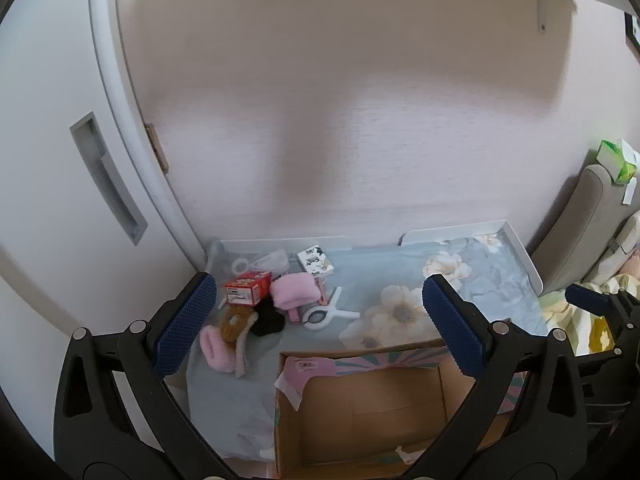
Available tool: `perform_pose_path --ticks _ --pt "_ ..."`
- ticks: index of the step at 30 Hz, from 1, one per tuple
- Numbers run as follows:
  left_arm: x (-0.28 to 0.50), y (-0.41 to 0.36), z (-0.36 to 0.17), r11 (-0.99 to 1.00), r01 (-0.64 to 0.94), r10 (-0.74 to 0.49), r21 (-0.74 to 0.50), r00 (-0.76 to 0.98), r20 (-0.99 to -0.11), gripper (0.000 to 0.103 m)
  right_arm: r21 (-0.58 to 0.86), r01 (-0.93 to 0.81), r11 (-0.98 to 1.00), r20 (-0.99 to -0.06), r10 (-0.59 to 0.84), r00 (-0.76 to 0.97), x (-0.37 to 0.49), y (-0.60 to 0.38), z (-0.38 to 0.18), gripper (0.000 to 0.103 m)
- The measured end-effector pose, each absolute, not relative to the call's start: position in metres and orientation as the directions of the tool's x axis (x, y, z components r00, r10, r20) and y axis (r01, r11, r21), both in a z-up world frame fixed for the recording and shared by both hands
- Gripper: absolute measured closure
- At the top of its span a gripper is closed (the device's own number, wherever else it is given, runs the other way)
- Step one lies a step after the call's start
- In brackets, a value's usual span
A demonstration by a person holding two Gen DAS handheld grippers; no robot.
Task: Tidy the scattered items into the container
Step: 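Move both tools toward the scattered items on the tray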
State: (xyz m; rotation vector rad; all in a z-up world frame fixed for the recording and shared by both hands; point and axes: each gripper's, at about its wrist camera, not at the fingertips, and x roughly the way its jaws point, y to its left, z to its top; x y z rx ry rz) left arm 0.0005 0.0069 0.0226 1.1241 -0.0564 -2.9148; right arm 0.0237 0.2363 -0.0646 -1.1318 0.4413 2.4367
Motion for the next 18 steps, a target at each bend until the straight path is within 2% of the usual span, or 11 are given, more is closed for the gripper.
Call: perform_pose_path --ticks 18 --pt "-0.0059 0.0058 0.0209 -1.000 0.009 -0.018 0.017 -0.724 -0.690 0.000 0.055 -0.466 -0.883 -0.772 0.259 -0.581 0.0189 0.2302 -0.0601 0.000"
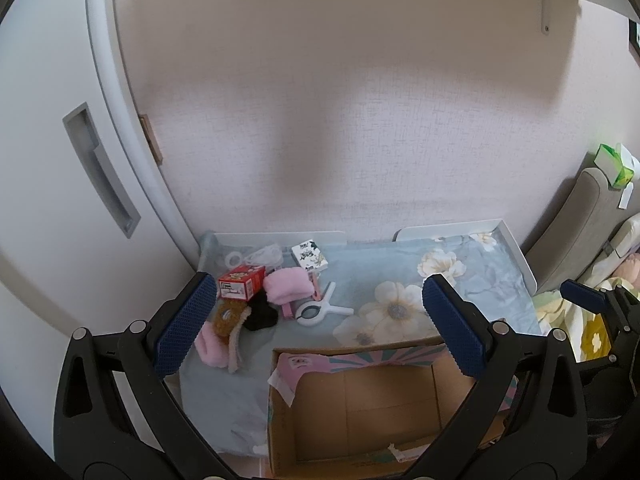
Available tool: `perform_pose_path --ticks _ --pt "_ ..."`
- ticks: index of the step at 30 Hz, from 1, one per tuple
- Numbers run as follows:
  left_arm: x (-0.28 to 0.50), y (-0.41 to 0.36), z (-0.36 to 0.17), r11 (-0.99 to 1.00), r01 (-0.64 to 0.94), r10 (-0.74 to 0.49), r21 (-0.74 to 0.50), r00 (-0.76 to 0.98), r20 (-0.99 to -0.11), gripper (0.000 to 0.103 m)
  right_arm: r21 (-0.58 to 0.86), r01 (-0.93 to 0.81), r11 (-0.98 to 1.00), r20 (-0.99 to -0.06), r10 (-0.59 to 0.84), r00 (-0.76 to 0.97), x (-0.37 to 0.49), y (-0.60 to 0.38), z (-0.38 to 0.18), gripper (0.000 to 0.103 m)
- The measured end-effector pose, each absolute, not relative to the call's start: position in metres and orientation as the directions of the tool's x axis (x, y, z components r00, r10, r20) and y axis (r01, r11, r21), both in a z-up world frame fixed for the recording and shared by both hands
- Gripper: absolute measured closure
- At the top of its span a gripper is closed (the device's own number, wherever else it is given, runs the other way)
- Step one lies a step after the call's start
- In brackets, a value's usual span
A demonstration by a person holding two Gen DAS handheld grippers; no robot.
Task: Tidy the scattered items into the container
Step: 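Move both tools toward the scattered items on the tray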
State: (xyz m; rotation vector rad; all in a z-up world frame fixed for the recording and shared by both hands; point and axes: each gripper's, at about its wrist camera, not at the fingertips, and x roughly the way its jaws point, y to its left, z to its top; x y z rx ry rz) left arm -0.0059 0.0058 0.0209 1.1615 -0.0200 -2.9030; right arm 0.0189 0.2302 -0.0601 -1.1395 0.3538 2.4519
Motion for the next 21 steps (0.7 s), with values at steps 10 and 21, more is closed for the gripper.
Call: perform_pose_path --ticks 10,21 --pt "-0.004 0.005 0.019 -1.000 0.008 -0.009 0.004 -0.715 -0.699 0.000 0.043 -0.477 -0.878 -0.780 0.268 -0.565 0.017 0.230 -0.061 0.000" --pt "-0.004 -0.017 0.011 -0.997 0.067 -0.025 -0.028 -0.676 -0.736 0.000 0.035 -0.471 -0.881 -0.784 0.267 -0.560 0.014 0.228 -0.064 0.000"
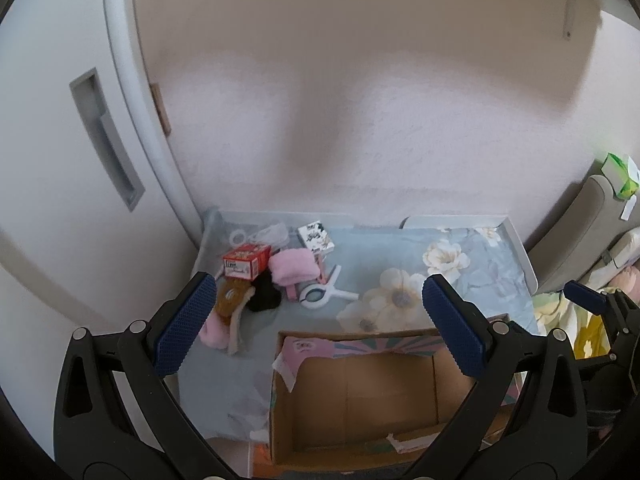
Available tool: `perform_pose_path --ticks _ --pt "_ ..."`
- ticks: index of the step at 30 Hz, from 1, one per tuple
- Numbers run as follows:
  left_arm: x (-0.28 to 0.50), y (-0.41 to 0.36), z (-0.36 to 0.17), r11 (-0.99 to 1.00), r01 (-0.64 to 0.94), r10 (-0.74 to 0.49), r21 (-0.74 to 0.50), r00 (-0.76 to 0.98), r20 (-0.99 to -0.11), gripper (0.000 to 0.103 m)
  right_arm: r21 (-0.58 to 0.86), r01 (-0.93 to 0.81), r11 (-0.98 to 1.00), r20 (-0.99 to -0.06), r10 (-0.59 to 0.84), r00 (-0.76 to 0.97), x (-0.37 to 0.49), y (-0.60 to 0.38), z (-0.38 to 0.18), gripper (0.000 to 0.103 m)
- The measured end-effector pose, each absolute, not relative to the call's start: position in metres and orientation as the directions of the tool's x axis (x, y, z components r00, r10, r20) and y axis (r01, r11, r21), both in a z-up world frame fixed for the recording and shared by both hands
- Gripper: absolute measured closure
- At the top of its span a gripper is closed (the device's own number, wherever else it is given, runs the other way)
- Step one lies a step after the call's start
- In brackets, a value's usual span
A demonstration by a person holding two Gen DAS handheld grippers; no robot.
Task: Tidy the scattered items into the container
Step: 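Move both tools toward the scattered items on the tray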
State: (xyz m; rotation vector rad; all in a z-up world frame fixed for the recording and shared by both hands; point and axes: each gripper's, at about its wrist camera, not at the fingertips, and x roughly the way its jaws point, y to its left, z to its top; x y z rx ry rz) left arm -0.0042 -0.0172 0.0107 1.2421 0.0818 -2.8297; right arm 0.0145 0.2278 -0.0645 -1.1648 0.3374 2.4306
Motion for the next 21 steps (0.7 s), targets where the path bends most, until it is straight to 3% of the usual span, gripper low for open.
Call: perform_pose_path --ticks 11,21 --pt "0.016 -0.102 0.024 -0.968 0.249 -0.198 0.030 -0.685 -0.701 0.000 0.054 -0.421 -0.905 -0.782 0.223 -0.582 0.006 0.234 -0.067 0.000" --pt "0.023 -0.134 -0.019 -0.952 0.307 -0.192 -0.002 -0.600 -0.777 0.000 0.038 -0.317 -0.948 -0.774 0.173 -0.609 -0.009 0.248 -0.065 0.000"
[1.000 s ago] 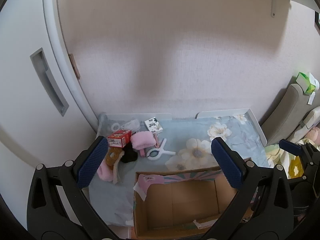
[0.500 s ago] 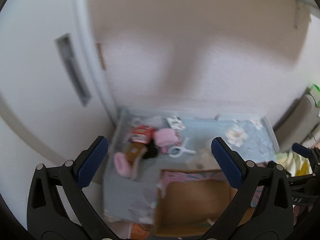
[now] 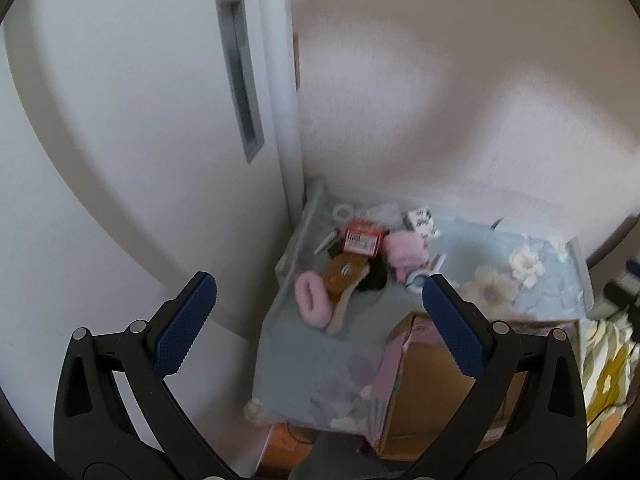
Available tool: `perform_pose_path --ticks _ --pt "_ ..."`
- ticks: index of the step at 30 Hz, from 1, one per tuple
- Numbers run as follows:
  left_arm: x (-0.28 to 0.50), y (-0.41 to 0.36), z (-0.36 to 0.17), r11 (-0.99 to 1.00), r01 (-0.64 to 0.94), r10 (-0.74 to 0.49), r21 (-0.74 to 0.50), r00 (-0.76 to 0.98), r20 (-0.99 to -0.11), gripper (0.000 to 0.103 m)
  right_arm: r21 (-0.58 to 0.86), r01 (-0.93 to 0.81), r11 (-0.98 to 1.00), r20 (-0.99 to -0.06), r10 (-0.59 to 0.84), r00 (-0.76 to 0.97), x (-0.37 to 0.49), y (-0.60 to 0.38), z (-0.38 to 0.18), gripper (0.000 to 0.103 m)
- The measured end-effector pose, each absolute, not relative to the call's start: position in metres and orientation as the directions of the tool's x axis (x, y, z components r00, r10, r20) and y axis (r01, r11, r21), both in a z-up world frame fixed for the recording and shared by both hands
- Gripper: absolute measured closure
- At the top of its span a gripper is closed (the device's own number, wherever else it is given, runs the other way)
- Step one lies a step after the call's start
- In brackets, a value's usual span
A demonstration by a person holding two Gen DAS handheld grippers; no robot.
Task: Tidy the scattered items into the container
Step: 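Move both tools toward the scattered items on the tray, then grasp the brown plush toy with the left tool while the right tool grasps the pink fuzzy pad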
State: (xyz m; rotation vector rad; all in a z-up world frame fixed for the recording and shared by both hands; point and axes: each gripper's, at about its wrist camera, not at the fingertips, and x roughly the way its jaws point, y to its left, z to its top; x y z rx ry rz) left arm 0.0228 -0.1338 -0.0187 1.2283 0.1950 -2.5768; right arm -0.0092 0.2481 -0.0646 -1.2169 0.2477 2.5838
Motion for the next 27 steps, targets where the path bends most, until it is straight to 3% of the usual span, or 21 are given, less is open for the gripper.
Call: perform_pose_path --ticks 8,16,27 --pt "0.016 -0.138 -0.053 -0.969 0.246 -0.131 -0.019 -0.577 -0.806 0.000 -0.032 -0.104 -0.994 -0.789 0.089 -0.607 -0.045 0.243 -0.068 0.000" --pt "-0.027 -0.138 -0.112 -0.995 0.095 -0.017 -0.042 -0.543 -0.840 0.000 0.016 0.119 -0.993 -0.824 -0.081 -0.561 -0.109 0.246 -0.088 0.000" --pt "-0.088 -0.140 -0.181 -0.997 -0.054 0.068 -0.048 -0.493 -0.868 0.002 -0.026 0.467 -0.884 -0.878 -0.204 -0.433 -0.194 0.211 -0.156 0.000"
